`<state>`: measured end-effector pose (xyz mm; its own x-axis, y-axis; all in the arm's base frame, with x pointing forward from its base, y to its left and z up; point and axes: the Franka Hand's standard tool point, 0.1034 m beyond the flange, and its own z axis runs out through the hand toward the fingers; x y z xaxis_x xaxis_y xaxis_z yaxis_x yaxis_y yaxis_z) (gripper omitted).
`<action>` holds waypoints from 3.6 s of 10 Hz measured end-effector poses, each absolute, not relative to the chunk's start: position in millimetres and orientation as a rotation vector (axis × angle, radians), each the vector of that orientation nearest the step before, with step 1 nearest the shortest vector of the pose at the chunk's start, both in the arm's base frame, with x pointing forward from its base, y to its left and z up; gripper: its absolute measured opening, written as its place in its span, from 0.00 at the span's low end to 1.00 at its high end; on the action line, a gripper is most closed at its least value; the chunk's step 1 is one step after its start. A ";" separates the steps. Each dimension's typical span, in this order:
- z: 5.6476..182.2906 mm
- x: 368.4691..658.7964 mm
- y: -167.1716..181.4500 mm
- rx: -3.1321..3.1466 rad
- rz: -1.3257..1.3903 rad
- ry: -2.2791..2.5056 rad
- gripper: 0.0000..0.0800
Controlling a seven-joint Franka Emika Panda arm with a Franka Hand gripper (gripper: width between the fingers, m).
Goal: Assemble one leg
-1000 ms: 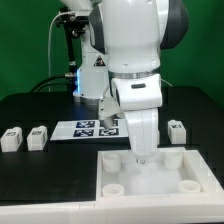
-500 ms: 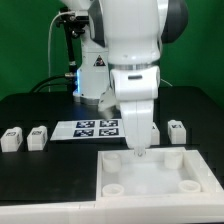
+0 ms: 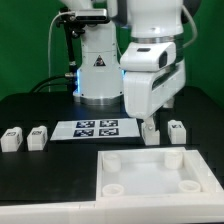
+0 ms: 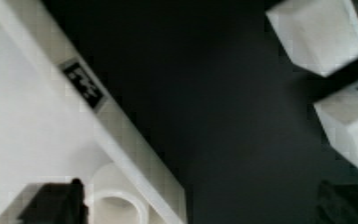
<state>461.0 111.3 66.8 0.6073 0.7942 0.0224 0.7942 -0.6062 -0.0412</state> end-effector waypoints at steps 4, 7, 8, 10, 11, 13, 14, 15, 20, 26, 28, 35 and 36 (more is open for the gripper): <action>64.1 462.7 114.6 -2.962 -0.014 -0.851 0.81; 61.9 446.0 139.6 -3.038 0.013 -0.387 0.81; 61.9 441.8 148.1 -3.050 0.024 -0.215 0.81; 61.0 439.6 151.4 -3.049 0.037 -0.158 0.81; 60.9 438.1 150.4 -3.053 0.083 -0.171 0.81; 60.1 435.3 150.0 -3.057 0.133 -0.174 0.81; 58.9 428.0 149.5 -3.041 0.300 -0.096 0.81; 58.6 423.1 153.5 -3.013 0.521 -0.060 0.81; 46.6 414.2 162.9 -2.830 1.181 -0.062 0.81; 22.6 393.5 170.4 -2.763 1.353 -0.086 0.81; 13.0 381.9 174.8 -2.771 1.348 -0.101 0.81; 9.6 380.8 174.1 -2.781 1.336 -0.112 0.36; 9.5 380.8 174.1 -2.781 1.336 -0.112 0.36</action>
Offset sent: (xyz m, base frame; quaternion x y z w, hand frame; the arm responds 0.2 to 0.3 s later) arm 0.0000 0.0000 0.0000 0.0000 0.0000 0.1790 0.9838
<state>380.8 174.1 9.5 0.6231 0.0892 -0.7771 0.0419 -0.9959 -0.0807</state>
